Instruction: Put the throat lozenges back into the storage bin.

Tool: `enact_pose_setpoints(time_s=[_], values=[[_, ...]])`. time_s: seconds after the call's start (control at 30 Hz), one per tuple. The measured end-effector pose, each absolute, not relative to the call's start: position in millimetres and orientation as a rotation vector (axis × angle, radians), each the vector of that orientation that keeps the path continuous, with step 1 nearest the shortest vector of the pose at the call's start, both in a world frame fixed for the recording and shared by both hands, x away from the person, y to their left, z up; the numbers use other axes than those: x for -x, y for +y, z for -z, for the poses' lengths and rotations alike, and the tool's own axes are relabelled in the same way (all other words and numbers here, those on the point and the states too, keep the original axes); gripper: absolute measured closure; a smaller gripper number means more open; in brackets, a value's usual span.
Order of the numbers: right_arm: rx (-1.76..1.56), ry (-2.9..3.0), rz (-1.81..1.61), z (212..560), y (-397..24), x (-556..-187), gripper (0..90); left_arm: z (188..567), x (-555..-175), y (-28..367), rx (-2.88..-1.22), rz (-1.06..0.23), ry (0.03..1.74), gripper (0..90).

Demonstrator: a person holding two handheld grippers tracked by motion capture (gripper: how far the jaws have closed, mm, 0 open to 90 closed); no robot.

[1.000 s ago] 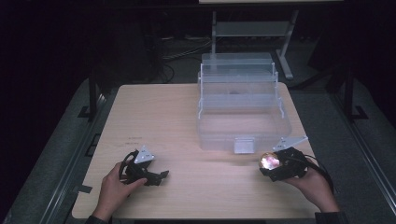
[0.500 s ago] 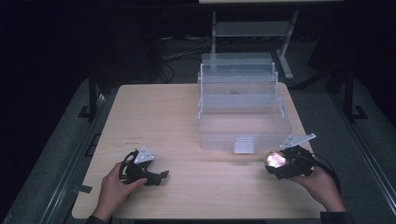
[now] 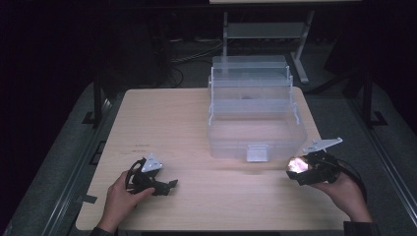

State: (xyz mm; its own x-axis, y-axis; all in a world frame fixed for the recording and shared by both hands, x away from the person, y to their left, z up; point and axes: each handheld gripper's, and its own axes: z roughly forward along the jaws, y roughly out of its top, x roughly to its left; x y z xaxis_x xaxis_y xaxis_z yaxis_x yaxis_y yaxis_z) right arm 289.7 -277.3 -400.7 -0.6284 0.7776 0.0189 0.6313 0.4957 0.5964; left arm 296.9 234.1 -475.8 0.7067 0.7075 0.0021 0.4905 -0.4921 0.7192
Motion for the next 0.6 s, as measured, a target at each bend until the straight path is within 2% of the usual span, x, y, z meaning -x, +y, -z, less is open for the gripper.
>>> enact_pose_setpoints(time_s=[0.6], values=[[-1.237, 2.429, -0.843, 385, -296, -292, 19.5, 476, -297, 234, -2.192, -0.388, 0.908, 11.0]])
